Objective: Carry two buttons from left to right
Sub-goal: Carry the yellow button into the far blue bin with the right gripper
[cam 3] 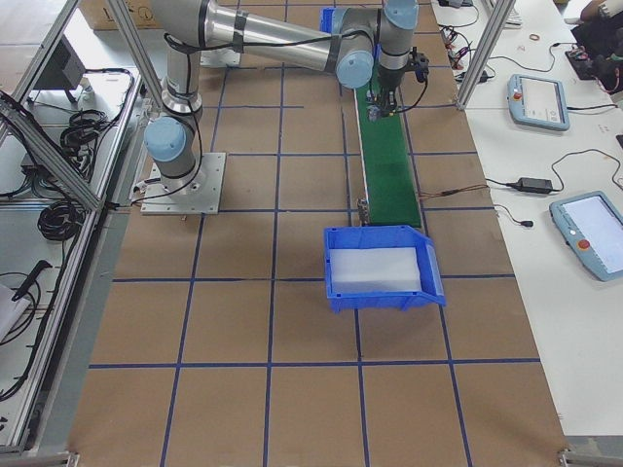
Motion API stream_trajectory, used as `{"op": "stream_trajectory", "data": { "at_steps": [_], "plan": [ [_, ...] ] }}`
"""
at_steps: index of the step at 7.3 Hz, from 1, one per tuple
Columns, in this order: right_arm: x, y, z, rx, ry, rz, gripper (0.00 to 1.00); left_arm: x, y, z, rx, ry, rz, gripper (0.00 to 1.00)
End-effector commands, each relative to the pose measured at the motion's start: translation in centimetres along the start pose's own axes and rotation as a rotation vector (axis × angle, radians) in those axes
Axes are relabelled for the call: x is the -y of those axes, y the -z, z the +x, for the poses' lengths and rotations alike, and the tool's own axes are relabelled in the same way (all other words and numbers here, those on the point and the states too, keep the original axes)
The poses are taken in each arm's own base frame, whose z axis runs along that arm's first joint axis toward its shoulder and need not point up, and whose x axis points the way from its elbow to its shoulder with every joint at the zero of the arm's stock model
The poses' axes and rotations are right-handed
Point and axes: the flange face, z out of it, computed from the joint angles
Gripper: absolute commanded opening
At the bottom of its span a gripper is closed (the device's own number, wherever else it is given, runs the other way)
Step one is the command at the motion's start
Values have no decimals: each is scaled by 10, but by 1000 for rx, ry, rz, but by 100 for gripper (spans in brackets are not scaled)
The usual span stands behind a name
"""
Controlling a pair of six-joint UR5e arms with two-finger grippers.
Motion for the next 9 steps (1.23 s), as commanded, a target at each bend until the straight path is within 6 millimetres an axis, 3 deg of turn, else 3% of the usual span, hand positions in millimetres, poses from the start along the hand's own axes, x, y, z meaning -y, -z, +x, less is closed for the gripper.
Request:
{"op": "stream_trajectory", "data": {
  "at_steps": [1, 2, 3, 4, 6, 7, 9],
  "plan": [
    [-32, 11, 175, -4, 77, -10, 5, -7, 3, -3, 46, -1, -24, 100],
    [-33, 1, 230, -15, 102, -21, 5, -6, 2, -3, 46, -2, -27, 100],
    [-32, -21, 303, -10, 123, -35, 5, -7, 2, -3, 44, -1, -25, 100],
    [-34, -32, 345, -24, 137, -50, 5, -7, 3, -2, 42, -1, -22, 100],
    [-29, -52, 356, -36, 156, -41, 6, -7, 2, -2, 41, 0, -23, 100],
    [-21, -83, 367, -38, 175, -40, 6, -7, 3, -2, 42, -1, -22, 100],
    [-26, -92, 366, -39, 165, -68, 6, -6, 3, -2, 43, -1, -19, 100]
  ]
}}
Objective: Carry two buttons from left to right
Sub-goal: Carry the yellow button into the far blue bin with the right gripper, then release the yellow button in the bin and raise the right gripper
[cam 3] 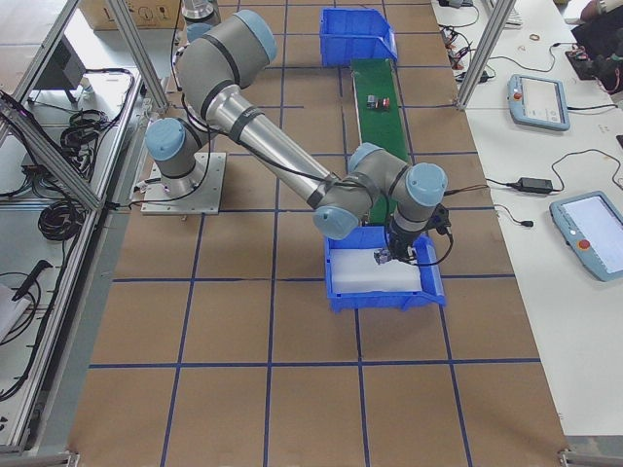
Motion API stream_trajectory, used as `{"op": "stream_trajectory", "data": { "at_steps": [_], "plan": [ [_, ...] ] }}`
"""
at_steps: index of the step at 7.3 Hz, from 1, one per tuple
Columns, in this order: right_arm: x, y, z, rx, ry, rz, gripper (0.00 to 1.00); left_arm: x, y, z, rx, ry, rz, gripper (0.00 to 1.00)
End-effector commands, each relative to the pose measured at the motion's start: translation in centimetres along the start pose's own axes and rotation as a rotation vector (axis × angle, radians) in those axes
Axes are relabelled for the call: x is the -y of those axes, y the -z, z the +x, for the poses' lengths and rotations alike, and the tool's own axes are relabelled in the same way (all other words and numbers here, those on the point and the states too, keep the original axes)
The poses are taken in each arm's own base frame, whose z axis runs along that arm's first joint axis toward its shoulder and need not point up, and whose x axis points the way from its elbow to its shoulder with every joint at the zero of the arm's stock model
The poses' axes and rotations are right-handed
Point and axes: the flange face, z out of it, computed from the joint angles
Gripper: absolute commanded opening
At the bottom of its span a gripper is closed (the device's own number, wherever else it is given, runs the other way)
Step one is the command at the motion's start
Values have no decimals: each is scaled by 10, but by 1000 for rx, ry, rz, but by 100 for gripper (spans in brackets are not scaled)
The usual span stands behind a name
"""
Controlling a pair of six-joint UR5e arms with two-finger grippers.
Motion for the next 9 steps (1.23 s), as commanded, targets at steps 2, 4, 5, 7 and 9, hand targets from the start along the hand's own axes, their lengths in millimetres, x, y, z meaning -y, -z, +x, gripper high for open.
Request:
{"op": "stream_trajectory", "data": {
  "at_steps": [2, 4, 5, 7, 9],
  "plan": [
    [-11, -28, -1, 10, -10, -39, 10, 0, 0, 0, 0, 0, 3, 100],
    [-25, -26, 15, -21, -31, -57, 28, 0, 0, 0, 1, 0, 3, 100],
    [-31, -26, 21, -21, -45, -55, 47, 0, 0, 0, 0, 0, 3, 100],
    [-28, -27, 21, -46, -47, -12, 100, 0, 0, 0, 0, 0, 4, 100],
    [-31, -3, 17, -75, -118, 6, 100, 1, 1, 0, 0, 0, 6, 100]
  ]
}}
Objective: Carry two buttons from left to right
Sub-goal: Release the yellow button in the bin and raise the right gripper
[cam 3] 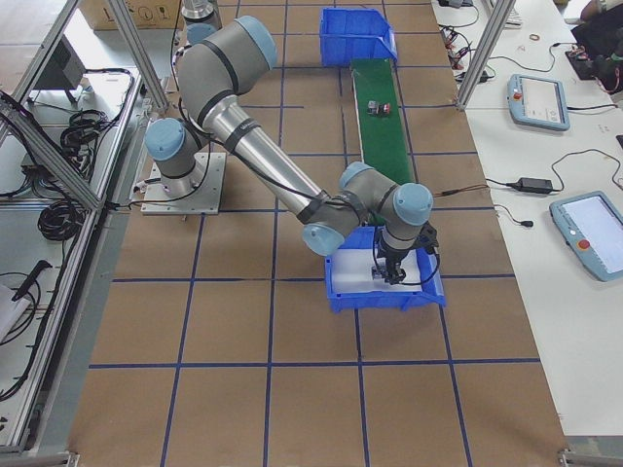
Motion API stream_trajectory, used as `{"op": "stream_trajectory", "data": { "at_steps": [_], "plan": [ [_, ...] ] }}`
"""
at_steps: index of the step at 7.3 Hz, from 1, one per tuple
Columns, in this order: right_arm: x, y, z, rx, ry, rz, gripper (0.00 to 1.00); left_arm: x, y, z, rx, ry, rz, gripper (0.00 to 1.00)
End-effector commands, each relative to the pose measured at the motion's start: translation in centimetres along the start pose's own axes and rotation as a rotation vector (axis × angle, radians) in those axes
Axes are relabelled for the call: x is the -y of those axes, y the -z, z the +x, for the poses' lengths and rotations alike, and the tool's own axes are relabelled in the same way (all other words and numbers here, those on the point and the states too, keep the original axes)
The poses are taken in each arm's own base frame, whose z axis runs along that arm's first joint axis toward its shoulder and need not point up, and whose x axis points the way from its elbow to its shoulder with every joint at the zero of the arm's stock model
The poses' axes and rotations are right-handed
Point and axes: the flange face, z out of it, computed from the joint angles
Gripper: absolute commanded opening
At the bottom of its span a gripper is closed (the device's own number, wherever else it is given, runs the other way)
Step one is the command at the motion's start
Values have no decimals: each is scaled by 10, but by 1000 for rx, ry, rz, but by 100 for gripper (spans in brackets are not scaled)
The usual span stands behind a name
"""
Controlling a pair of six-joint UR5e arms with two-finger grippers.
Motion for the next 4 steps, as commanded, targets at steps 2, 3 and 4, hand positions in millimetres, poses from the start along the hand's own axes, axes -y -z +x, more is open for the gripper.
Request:
{"op": "stream_trajectory", "data": {
  "at_steps": [2, 3, 4],
  "plan": [
    [-19, 106, -38, -44, -105, 41, 100, 0, 0, 0, -1, 0, 1, 100],
    [-23, 126, -58, -23, -120, 25, 100, 0, 0, 0, -1, 0, 1, 100],
    [-11, 130, -84, -21, -119, 27, 100, 0, 0, 0, -1, 0, 1, 100]
  ]
}}
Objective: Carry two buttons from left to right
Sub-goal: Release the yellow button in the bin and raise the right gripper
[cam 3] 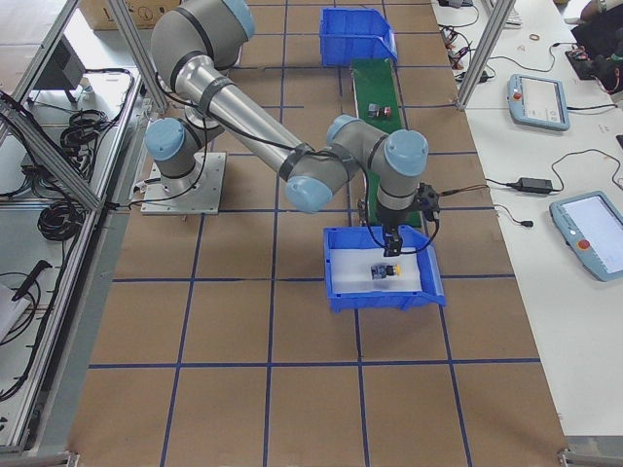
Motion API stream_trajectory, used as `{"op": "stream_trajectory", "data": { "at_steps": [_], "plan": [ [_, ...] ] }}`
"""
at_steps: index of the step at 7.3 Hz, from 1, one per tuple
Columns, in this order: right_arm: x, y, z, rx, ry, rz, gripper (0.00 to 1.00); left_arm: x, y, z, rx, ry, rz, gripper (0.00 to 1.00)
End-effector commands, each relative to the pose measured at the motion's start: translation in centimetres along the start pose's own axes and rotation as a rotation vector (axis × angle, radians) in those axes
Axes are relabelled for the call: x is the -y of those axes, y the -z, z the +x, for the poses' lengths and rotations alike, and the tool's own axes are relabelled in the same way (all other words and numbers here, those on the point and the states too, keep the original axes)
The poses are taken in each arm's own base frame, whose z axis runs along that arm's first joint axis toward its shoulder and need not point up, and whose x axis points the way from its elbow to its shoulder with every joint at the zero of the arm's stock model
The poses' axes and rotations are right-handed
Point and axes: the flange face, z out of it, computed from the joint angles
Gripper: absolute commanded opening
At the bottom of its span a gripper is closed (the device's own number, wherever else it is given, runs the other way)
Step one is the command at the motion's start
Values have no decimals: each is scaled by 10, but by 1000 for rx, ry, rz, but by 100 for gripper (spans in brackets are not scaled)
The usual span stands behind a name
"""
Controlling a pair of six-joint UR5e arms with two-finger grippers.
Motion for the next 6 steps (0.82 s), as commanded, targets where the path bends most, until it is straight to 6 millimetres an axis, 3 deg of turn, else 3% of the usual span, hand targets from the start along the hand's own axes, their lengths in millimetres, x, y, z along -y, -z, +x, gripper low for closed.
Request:
{"op": "stream_trajectory", "data": {
  "at_steps": [1, 2, 3, 4, 5, 6],
  "plan": [
    [23, 11, -86, 20, -33, -17, 100, 0, 0, 0, 0, 0, 0, 100],
    [34, 30, -148, 11, -40, 3, 100, 0, 0, 0, 0, 0, 0, 100],
    [28, 44, -186, 1, -69, 7, 100, 0, 0, -1, 0, 1, 0, 100],
    [11, 47, -211, 9, -90, 4, 100, 0, 0, 0, 0, 0, 0, 100],
    [3, 30, -236, 36, -132, -19, 100, 0, 0, -1, 0, 1, 0, 100],
    [10, 18, -300, 68, -120, 0, 100, 0, 0, -1, 0, 1, 0, 100]
  ]
}}
